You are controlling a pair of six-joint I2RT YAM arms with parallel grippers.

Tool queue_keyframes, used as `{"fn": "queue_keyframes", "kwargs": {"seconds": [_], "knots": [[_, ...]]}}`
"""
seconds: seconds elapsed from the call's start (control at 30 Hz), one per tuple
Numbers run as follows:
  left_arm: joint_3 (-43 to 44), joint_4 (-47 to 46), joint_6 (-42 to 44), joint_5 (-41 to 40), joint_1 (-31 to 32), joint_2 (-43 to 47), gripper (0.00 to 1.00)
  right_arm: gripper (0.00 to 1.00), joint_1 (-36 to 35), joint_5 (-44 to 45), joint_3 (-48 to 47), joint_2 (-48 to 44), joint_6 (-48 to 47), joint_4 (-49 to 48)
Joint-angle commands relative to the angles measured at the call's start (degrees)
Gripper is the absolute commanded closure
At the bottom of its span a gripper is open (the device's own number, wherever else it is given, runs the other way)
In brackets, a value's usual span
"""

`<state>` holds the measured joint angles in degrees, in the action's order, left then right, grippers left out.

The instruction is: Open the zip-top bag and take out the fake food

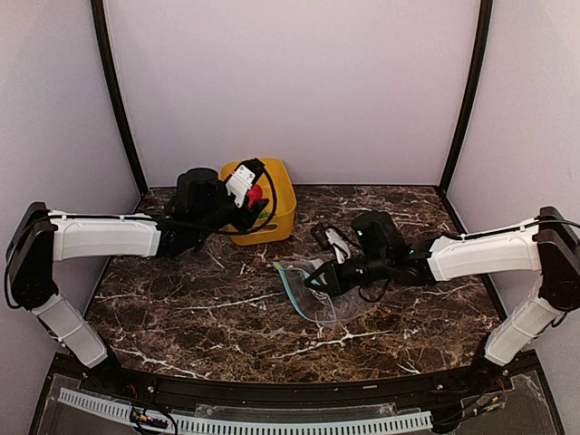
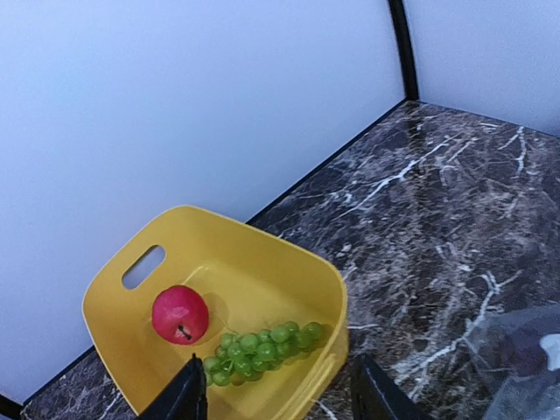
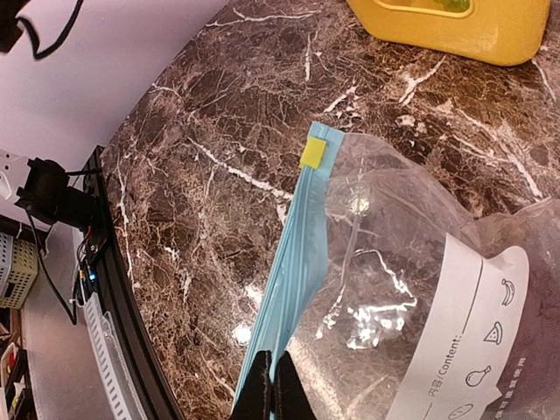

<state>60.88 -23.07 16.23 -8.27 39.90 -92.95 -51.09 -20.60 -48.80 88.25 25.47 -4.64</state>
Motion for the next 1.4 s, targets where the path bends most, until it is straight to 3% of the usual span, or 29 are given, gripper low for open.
{"fn": "queue_keyframes", "kwargs": {"seconds": [0.0, 0.23, 0.57, 0.9, 1.07, 1.37], "knots": [[-11.1, -6.4, 4.6, 2.5, 6.2, 7.9, 0.46, 1.0, 0.3, -0.4, -2.5, -0.9, -0.9, -1.1], [-24.7, -11.3, 4.0, 10.8, 13.9, 16.1, 0.48, 1.0, 0.3, -1.2, -4.1, -0.3, -0.8, -1.0], [-26.4, -11.1, 5.9, 9.1, 23.1, 12.6, 0.56, 1.0, -0.1, -3.7, -5.4, 1.3, 0.4, -2.4], [-24.1, -15.4, 1.7, 6.5, 23.8, 4.4, 0.68, 1.0, -0.6, -4.1, -5.7, 1.7, 0.6, -2.4], [-24.3, -18.1, -1.4, 4.5, 23.8, 2.4, 0.68, 1.0, -0.9, -5.3, -4.9, 2.3, 1.7, -4.4], [-26.4, -35.0, -5.7, -3.7, 23.7, -7.7, 0.58, 0.98, -1.6, -7.9, -4.2, 3.0, 4.6, -8.7]]}}
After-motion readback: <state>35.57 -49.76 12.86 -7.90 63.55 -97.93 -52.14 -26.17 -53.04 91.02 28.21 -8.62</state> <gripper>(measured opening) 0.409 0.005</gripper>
